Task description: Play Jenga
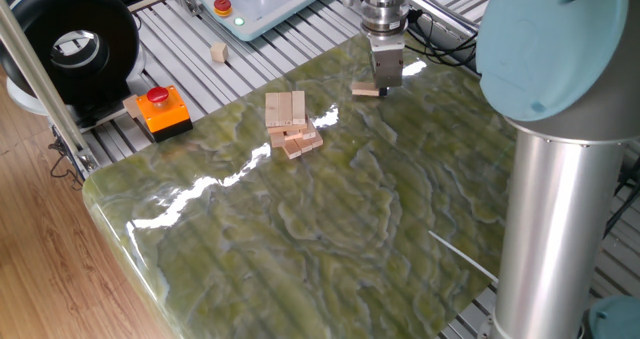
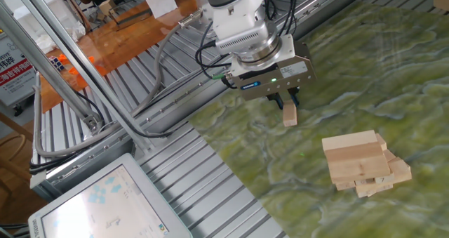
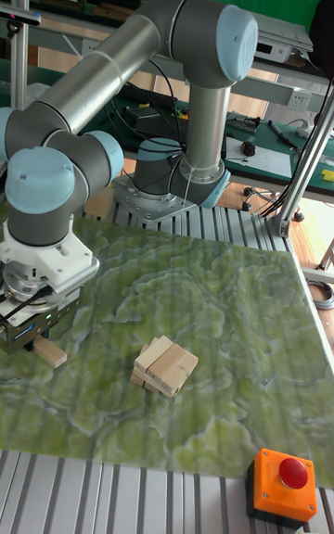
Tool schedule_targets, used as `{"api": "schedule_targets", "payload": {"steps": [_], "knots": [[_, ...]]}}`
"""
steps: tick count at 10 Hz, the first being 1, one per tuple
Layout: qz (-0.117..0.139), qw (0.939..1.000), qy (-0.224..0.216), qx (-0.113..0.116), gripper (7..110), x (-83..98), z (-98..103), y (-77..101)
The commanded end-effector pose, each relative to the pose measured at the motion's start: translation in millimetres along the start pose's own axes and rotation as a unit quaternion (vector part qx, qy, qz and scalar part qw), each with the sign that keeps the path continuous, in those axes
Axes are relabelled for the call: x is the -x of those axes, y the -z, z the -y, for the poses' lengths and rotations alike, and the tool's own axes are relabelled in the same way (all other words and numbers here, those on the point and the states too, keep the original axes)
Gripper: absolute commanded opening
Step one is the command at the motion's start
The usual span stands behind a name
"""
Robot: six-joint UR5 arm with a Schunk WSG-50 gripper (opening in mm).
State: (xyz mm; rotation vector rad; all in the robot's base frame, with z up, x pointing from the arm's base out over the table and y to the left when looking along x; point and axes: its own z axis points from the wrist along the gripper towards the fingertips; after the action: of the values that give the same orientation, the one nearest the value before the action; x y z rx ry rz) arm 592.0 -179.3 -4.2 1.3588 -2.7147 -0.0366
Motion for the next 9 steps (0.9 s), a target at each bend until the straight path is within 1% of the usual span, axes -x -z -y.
{"api": "schedule_targets", "payload": {"steps": [1,3,4,5,6,7,8,9], "knots": [[0.012,0.9999,0.009,0.001,44,4.2,1,1.9],[0.008,0.9999,0.009,0.005,44,2.2,-1,1.9],[0.006,0.9999,0.008,0.007,66,1.1,-2,2.5],[0.005,0.9999,0.007,0.01,66,-0.9,-6,6.3],[0.001,1.0,0.004,0.009,66,-4.7,-6,14.0],[0.005,1.0,-0.006,0.006,66,-3.3,-7,20.8],[0.016,0.9997,-0.018,0.001,66,4.0,-8,28.4],[0.028,0.9994,-0.019,-0.011,66,14.1,-3,37.2]]}}
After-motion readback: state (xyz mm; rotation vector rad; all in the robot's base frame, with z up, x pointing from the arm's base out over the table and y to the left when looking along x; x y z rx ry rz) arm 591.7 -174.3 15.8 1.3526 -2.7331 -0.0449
